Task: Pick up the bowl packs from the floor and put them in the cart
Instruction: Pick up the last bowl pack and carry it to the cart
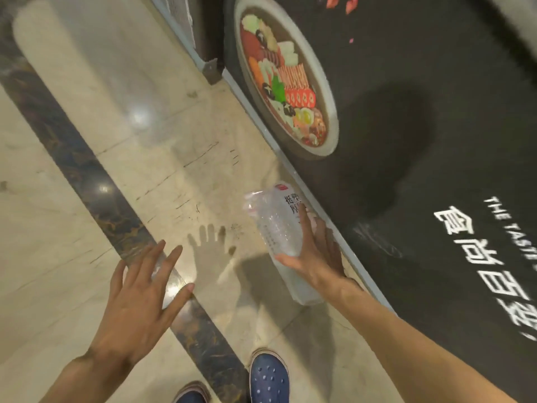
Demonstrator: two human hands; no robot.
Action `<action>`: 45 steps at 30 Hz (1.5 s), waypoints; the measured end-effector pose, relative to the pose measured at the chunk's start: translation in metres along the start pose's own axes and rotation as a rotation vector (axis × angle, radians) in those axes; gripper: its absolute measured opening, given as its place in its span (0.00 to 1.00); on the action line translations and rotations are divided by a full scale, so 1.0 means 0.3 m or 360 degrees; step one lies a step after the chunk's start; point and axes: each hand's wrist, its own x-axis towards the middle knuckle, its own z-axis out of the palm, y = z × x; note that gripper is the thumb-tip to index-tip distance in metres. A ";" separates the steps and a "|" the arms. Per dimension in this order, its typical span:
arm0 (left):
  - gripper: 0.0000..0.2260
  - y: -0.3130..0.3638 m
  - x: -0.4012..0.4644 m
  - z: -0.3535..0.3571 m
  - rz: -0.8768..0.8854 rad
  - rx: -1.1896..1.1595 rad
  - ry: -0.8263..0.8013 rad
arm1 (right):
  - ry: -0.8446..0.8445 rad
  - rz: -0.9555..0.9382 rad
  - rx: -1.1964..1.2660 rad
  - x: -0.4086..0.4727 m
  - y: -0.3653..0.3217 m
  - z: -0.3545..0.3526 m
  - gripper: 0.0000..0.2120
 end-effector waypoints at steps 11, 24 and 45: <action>0.32 0.355 -0.263 -0.880 0.0339 0.0105 0.0109 | 0.0142 -0.0075 -0.0296 -0.701 -0.258 -0.769 0.58; 0.33 1.076 -0.809 -1.469 0.1390 0.0371 0.0021 | 0.0535 0.0760 0.0171 -2.127 -0.033 -1.241 0.57; 0.36 2.596 -2.600 -0.949 0.3118 0.0652 -0.0181 | 0.1295 0.2308 0.0522 -4.235 0.635 -0.890 0.59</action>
